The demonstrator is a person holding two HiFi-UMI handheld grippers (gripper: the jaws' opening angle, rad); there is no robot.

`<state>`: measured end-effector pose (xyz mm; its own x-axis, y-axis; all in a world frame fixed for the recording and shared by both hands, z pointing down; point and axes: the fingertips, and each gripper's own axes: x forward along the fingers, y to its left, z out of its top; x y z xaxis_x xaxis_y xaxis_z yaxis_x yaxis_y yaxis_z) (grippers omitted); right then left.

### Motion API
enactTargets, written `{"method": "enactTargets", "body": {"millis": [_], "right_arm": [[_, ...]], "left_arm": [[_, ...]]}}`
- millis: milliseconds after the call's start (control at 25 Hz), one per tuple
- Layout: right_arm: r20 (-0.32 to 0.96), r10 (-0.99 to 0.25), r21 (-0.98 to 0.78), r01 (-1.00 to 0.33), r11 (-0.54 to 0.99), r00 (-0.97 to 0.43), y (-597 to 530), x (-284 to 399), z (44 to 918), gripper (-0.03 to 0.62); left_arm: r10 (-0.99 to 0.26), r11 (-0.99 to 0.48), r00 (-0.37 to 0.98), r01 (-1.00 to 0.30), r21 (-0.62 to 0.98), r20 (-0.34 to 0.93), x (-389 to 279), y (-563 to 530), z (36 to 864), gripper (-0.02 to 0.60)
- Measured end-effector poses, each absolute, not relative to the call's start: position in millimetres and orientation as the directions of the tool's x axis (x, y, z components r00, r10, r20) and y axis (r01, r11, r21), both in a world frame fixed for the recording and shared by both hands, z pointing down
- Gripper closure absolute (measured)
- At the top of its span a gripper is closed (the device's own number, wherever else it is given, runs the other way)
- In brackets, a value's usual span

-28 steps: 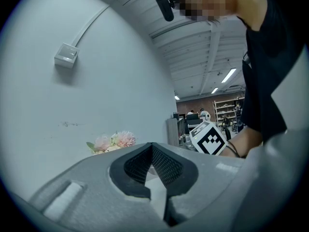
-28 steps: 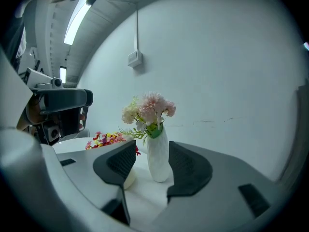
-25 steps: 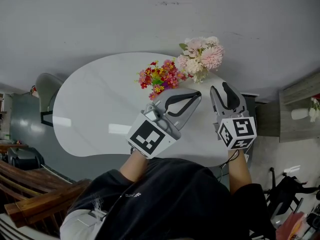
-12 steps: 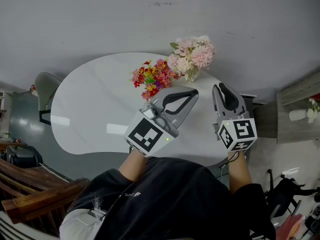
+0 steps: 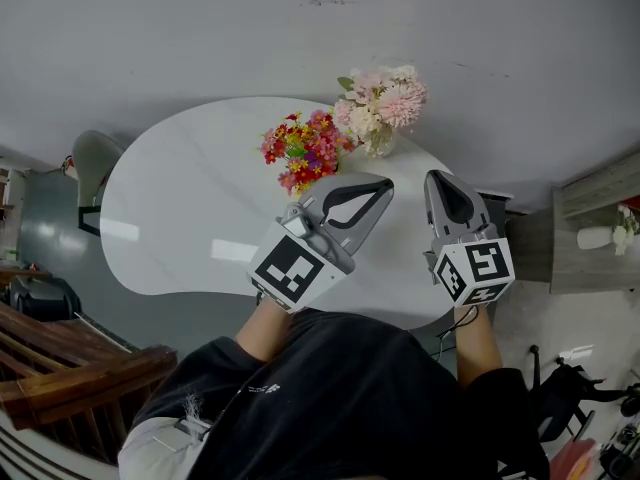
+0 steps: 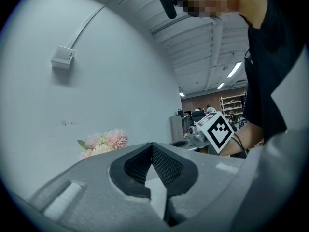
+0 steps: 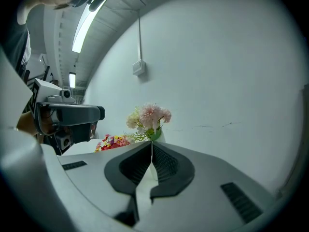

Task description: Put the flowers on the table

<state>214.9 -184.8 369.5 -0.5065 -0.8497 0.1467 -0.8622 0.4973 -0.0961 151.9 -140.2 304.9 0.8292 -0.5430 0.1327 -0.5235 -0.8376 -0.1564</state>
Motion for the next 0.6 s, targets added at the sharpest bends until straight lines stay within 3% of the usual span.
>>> {"method": "enactTargets", "body": {"millis": [360,600], "right_arm": [[0.149,-0.836,-0.107,-0.849,0.517,-0.528,-175.6,207.3,365.9,0.583],[0.147,-0.842,-0.109,-0.855,0.507,-0.518,-171.6,194.6,357.6,0.583]], "left_arm": [[-0.546,-0.837,0.830,-0.538,-0.100,0.115,145.4,-140.7,308.2,0.583],[-0.523,-0.851,0.841,-0.505,-0.145,0.138,137.2,-150.3,308.5,0.583]]}}
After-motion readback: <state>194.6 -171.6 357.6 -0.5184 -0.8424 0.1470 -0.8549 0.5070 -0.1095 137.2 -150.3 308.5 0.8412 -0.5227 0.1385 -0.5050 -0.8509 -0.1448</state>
